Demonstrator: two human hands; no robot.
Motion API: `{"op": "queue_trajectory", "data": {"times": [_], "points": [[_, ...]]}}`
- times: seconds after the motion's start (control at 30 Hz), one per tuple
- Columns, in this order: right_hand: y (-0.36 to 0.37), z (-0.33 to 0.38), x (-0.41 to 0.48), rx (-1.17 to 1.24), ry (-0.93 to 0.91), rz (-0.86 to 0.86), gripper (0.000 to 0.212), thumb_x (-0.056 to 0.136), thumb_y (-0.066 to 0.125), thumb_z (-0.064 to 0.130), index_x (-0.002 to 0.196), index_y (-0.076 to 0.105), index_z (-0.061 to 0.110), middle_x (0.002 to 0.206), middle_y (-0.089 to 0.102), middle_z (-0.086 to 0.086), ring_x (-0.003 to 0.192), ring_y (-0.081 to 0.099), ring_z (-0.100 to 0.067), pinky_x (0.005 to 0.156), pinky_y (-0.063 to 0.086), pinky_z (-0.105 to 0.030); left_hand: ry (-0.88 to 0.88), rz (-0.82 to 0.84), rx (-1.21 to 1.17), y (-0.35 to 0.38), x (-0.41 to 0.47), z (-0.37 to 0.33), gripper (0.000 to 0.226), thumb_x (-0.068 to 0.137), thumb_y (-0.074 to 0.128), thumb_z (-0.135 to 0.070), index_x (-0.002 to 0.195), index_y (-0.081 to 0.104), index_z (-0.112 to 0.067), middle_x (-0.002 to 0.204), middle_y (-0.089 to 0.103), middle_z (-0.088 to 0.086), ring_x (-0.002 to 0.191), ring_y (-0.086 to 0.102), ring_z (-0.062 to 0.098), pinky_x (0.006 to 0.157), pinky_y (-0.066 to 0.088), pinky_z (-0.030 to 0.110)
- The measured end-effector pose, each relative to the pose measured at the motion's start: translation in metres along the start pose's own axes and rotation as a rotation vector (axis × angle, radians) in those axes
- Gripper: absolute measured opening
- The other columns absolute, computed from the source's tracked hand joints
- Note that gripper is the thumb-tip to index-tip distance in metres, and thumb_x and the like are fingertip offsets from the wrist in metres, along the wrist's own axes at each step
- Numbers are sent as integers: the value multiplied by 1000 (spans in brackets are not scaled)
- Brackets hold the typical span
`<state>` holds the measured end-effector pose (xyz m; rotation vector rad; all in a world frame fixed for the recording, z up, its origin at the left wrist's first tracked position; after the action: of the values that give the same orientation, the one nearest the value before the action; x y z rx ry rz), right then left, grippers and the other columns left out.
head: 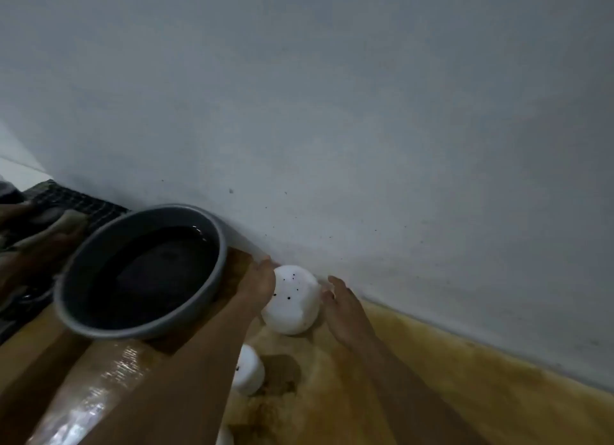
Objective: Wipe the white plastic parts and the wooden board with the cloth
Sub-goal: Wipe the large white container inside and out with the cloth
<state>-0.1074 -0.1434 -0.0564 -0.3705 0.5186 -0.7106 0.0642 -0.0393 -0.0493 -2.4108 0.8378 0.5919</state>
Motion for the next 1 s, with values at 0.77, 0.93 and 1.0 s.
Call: {"op": "queue_trajectory", "data": {"times": [0.77,0.93,1.0], "points": [[12,-32,9,612,299,35,26,105,44,28,127,54,18,111,62,-4,100,61,-26,68,51,-30,-193,183,-31,6,-6,19,25,107,43,-31,118,53,-10,100,56,11,91,58,29,79,53,41],[-32,-30,-34,580,247,-10,28,105,42,32,124,57,19,116,63,-10,97,63,-25,77,53,-34,-130,264,4,32,-40,3,35,106,44,-39,127,51,-11,114,56,12,106,56,32,83,49,40],[-54,-35,-59,583,229,-50,29,104,43,33,124,57,18,115,65,-10,98,64,-25,81,55,-37,-86,273,25,46,-64,-3,32,106,45,-40,126,50,-15,122,57,12,114,58,33,89,51,42]]}}
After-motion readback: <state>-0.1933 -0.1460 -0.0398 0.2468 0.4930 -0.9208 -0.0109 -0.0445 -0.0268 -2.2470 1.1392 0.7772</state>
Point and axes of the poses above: each hand's wrist, its own x-axis towards the middle knuckle, its own y-axis out of the palm, z = x × y, the point moved 9 cm from there along x, towards the middle knuckle
